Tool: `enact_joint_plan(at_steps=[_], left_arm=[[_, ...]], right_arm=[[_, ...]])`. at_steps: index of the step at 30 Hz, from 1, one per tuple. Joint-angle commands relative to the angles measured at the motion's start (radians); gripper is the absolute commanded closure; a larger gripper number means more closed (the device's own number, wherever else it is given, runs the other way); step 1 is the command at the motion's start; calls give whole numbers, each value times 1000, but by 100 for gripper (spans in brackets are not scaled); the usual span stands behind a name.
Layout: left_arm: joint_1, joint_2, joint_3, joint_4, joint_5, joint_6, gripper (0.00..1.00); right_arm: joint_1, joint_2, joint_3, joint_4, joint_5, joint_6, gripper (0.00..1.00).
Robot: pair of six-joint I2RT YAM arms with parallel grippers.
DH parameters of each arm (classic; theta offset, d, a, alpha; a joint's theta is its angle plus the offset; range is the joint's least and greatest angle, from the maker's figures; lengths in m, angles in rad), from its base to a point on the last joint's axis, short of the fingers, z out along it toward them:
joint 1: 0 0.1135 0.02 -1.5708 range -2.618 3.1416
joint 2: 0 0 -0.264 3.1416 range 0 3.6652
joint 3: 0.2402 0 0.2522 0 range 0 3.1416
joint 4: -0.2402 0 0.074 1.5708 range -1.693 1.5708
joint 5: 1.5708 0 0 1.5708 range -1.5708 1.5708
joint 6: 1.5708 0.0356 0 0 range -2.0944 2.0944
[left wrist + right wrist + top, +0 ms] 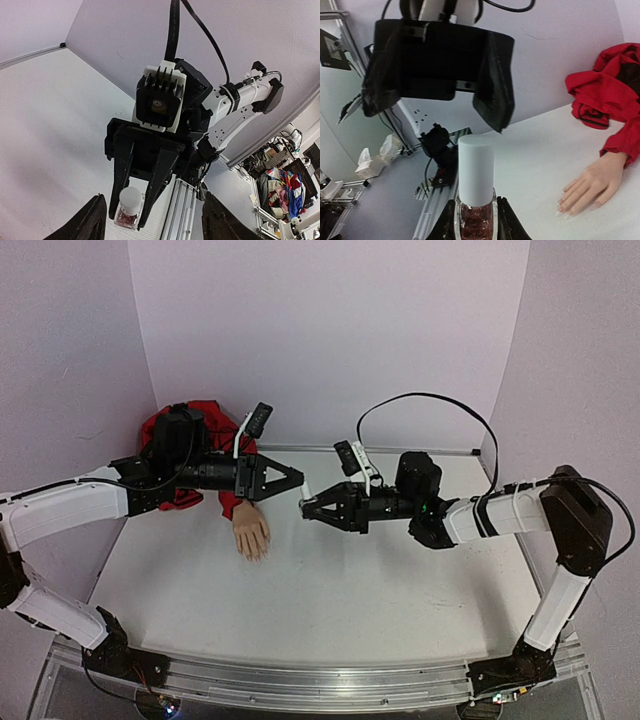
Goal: Paint the nails
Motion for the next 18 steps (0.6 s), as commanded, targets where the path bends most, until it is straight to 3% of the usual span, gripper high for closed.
enact_joint_plan(at_steps=[1, 5, 18], left_arm=[[2, -21, -9, 85, 67, -15, 34], [-4, -7, 2, 87, 88, -12, 37], [-37, 79, 55, 86, 111, 0, 75]], right_arm=[[4, -38, 27, 211, -150, 123, 100], [4, -34, 34, 219, -141, 128, 100], [4, -6, 41, 212, -89, 94, 100]])
